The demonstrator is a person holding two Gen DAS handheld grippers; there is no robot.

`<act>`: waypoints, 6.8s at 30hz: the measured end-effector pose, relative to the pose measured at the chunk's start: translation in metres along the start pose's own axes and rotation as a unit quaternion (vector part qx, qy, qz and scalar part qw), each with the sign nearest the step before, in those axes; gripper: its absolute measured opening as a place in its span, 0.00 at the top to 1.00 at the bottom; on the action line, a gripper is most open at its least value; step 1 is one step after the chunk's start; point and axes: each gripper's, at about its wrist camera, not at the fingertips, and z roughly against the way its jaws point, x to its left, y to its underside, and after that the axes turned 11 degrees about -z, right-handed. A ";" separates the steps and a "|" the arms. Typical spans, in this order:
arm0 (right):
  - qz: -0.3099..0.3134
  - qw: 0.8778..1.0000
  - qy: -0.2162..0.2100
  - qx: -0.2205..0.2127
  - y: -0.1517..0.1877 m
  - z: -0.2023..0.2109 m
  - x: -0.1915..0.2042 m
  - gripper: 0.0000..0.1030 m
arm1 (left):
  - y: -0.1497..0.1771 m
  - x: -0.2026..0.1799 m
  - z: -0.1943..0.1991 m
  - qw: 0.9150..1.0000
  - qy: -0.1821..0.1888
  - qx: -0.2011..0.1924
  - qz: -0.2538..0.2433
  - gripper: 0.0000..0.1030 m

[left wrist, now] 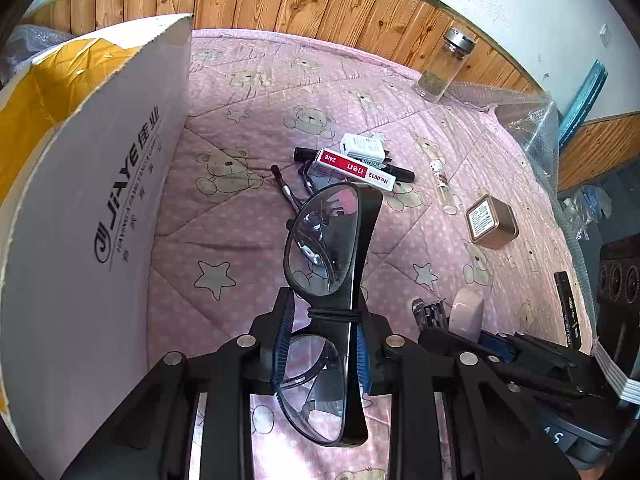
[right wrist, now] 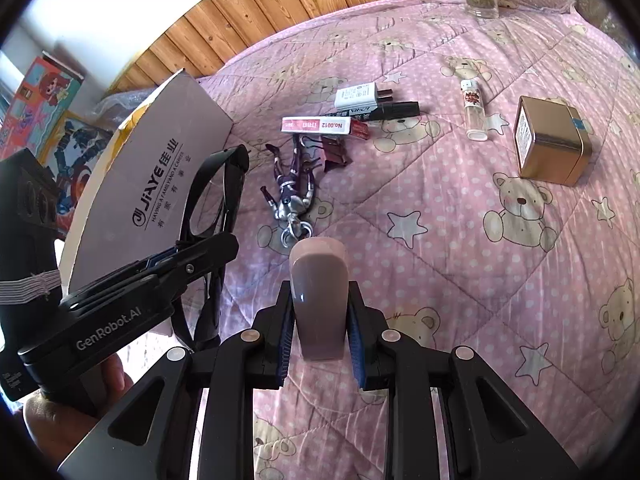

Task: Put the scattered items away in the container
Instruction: 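Carry the glasses and stapler over the white box with both tools, then lower the glasses and stapler into the box and open both tools, then withdraw both tools from the box toward the remaining items, then grasp the gold metal tin with the right tool while the left moves over the purple figure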

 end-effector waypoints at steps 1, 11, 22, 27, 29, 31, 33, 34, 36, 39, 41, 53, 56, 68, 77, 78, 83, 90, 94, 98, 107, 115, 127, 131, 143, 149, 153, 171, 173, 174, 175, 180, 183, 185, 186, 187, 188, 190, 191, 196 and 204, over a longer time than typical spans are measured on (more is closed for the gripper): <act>0.002 1.000 0.000 -0.001 0.001 0.001 0.001 0.75 | 0.000 0.000 0.002 1.000 0.001 -0.002 0.000 0.73; 0.015 1.000 -0.001 -0.014 0.008 0.018 0.018 0.75 | 0.002 -0.013 0.032 1.000 0.000 -0.022 -0.015 0.73; 0.033 0.999 -0.001 -0.036 0.018 0.044 0.042 0.75 | 0.006 -0.021 0.070 0.998 0.009 -0.049 -0.025 0.73; 0.043 0.998 -0.003 -0.043 0.024 0.053 0.055 0.75 | 0.008 -0.020 0.088 0.998 0.014 -0.060 -0.025 0.73; 0.046 0.998 -0.004 -0.045 0.025 0.056 0.061 0.75 | 0.009 -0.019 0.096 0.997 0.015 -0.065 -0.024 0.73; 0.052 0.997 -0.004 -0.049 0.025 0.060 0.067 0.75 | 0.009 -0.019 0.104 0.997 0.018 -0.072 -0.024 0.73; 0.058 0.997 -0.005 -0.053 0.026 0.065 0.075 0.75 | 0.009 -0.018 0.113 0.996 0.019 -0.078 -0.023 0.73; 0.061 0.997 -0.006 -0.055 0.027 0.067 0.079 0.75 | 0.009 -0.017 0.117 0.996 0.021 -0.082 -0.022 0.73; 0.068 0.996 -0.007 -0.059 0.028 0.071 0.087 0.75 | 0.010 -0.014 0.126 0.996 0.022 -0.090 -0.020 0.73; 0.079 0.995 -0.010 -0.064 0.030 0.076 0.101 0.75 | 0.011 -0.008 0.139 0.995 0.025 -0.101 -0.015 0.73; 0.087 0.994 -0.012 -0.066 0.031 0.078 0.110 0.75 | 0.012 -0.004 0.147 0.994 0.026 -0.107 -0.012 0.73; 0.129 0.988 -0.026 -0.078 0.031 0.087 0.170 0.75 | 0.017 0.040 0.190 0.989 0.022 -0.143 0.019 0.73; 0.138 0.987 -0.030 -0.079 0.029 0.086 0.185 0.75 | 0.018 0.055 0.200 0.988 0.017 -0.151 0.028 0.73; 0.178 0.981 -0.044 -0.067 0.023 0.067 0.243 0.75 | 0.017 0.117 0.226 0.983 -0.003 -0.167 0.071 0.73; 0.192 0.979 -0.051 -0.037 0.007 0.031 0.272 0.75 | 0.003 0.162 0.223 0.982 -0.011 -0.162 0.100 0.73; 0.193 0.979 -0.050 -0.032 0.004 0.025 0.274 0.75 | 0.001 0.165 0.222 0.982 -0.015 -0.161 0.100 0.73; 0.197 0.980 -0.033 -0.004 -0.008 -0.008 0.280 0.75 | -0.016 0.184 0.205 0.984 -0.038 -0.139 0.102 0.73; 0.210 0.977 0.003 0.035 -0.026 -0.054 0.283 0.75 | -0.039 0.221 0.157 0.987 -0.046 -0.079 0.135 0.73; 0.214 0.975 0.020 0.052 -0.039 -0.076 0.283 0.75 | -0.050 0.244 0.128 0.986 -0.037 -0.041 0.159 0.72; 0.213 0.974 0.036 0.073 -0.054 -0.097 0.285 0.75 | -0.054 0.257 0.104 0.985 -0.044 -0.002 0.169 0.72; 0.213 0.973 0.045 0.072 -0.076 -0.119 0.291 0.52 | -0.036 0.267 0.080 0.979 -0.065 0.064 0.181 0.63; 0.188 0.980 0.028 0.062 -0.079 -0.109 0.280 0.52 | -0.033 0.256 0.091 0.984 -0.067 0.044 0.158 0.51; 0.189 0.980 0.009 0.066 -0.046 -0.085 0.270 0.52 | -0.021 0.239 0.104 0.983 -0.076 0.042 0.161 0.51; 0.190 0.980 0.003 0.063 -0.037 -0.072 0.267 0.52 | -0.017 0.226 0.112 0.984 -0.079 0.040 0.153 0.51; 0.162 0.985 -0.034 0.039 -0.010 -0.021 0.241 0.52 | -0.006 0.181 0.134 0.988 -0.081 0.016 0.129 0.51; 0.140 0.989 -0.044 0.022 0.002 0.005 0.218 0.52 | 0.002 0.155 0.145 0.991 -0.080 0.001 0.108 0.49; 0.127 0.991 -0.046 0.013 0.005 0.020 0.203 0.52 | 0.006 0.135 0.152 0.992 -0.079 -0.007 0.093 0.49; 0.024 0.999 -0.029 -0.027 0.022 0.074 0.083 0.52 | 0.009 0.016 0.136 0.999 -0.047 -0.016 -0.016 0.44; 0.015 0.999 -0.024 -0.030 0.021 0.076 0.071 0.52 | 0.008 0.005 0.129 0.999 -0.042 -0.013 -0.024 0.42; 0.009 0.999 -0.021 -0.032 0.021 0.076 0.064 0.52 | 0.007 0.001 0.125 0.999 -0.039 -0.012 -0.027 0.40; 0.004 0.999 -0.019 -0.034 0.021 0.077 0.058 0.52 | 0.006 -0.003 0.121 0.999 -0.037 -0.011 -0.029 0.39; -0.024 0.999 0.001 -0.044 0.014 0.078 0.026 0.52 | 0.000 -0.019 0.093 0.999 -0.023 0.004 -0.031 0.37; -0.034 0.998 0.021 -0.055 0.006 0.079 0.007 0.52 | -0.004 -0.023 0.073 0.999 -0.017 0.013 -0.026 0.34; -0.040 0.996 0.034 -0.066 0.000 0.082 -0.005 0.52 | -0.007 -0.024 0.059 1.000 -0.016 0.018 -0.020 0.33; -0.044 0.996 0.041 -0.073 -0.004 0.084 -0.011 0.50 | -0.009 -0.024 0.052 1.000 -0.016 0.020 -0.017 0.33; -0.050 0.994 0.048 -0.080 -0.009 0.085 -0.017 0.49 | -0.011 -0.023 0.045 1.000 -0.016 0.023 -0.014 0.33; -0.056 0.993 0.056 -0.087 -0.014 0.087 -0.023 0.47 | -0.013 -0.023 0.037 0.999 -0.017 0.025 -0.011 0.33; -0.064 0.991 0.070 -0.098 -0.024 0.088 -0.035 0.46 | -0.017 -0.020 0.024 0.999 -0.019 0.030 -0.006 0.33; -0.066 0.989 0.078 -0.102 -0.030 0.089 -0.041 0.45 | -0.019 -0.019 0.016 0.999 -0.020 0.032 -0.004 0.33; -0.060 0.983 0.126 -0.115 -0.058 0.083 -0.060 0.44 | -0.028 -0.009 -0.016 0.999 -0.020 0.046 0.013 0.33; -0.036 0.978 0.179 -0.103 -0.093 0.051 -0.081 0.42 | -0.034 0.005 -0.056 0.997 -0.021 0.061 0.035 0.33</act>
